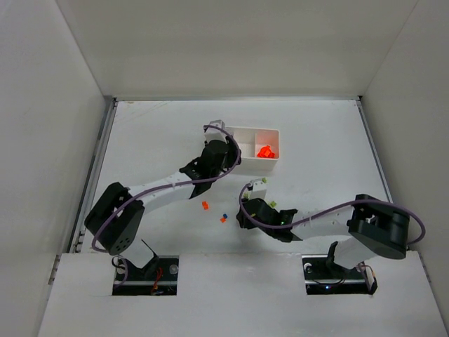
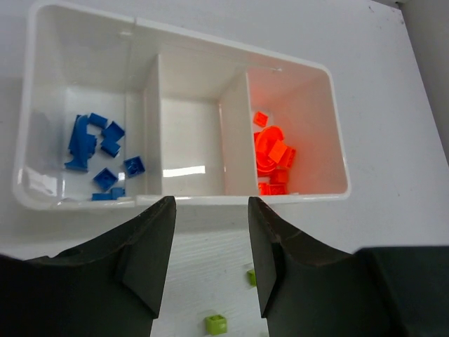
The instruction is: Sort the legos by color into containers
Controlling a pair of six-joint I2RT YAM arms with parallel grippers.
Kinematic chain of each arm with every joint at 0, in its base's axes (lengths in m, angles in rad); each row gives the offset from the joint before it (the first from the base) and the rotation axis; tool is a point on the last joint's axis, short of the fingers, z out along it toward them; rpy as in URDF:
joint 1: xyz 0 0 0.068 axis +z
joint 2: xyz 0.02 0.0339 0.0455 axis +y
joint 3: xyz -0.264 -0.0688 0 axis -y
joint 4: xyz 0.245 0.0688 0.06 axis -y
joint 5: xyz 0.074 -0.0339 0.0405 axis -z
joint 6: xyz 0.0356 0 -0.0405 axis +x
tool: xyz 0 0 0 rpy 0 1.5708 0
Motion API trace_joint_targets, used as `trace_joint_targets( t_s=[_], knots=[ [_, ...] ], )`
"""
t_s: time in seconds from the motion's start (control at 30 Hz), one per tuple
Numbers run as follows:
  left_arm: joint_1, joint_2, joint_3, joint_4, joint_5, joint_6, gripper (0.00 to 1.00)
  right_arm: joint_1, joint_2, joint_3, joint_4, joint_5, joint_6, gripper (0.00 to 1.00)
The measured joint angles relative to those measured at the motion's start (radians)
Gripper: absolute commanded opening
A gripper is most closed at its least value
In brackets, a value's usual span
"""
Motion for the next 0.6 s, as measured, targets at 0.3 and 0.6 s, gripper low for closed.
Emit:
trace_joint_targets(
  t_s=[0.3,0.6],
  knots=[
    [0.034,-0.153,-0.195,0.024,-0.005,-0.002,0.43,-0.056,0.089,0.06,0.054,0.006,-0.003,0.35],
    [0.073,-0.228,-0.257,0.04,-0.005,-0.005,0.43,-0.063,0.019,0.051,-0.061,0.044,-0.002,0.4]
  ],
)
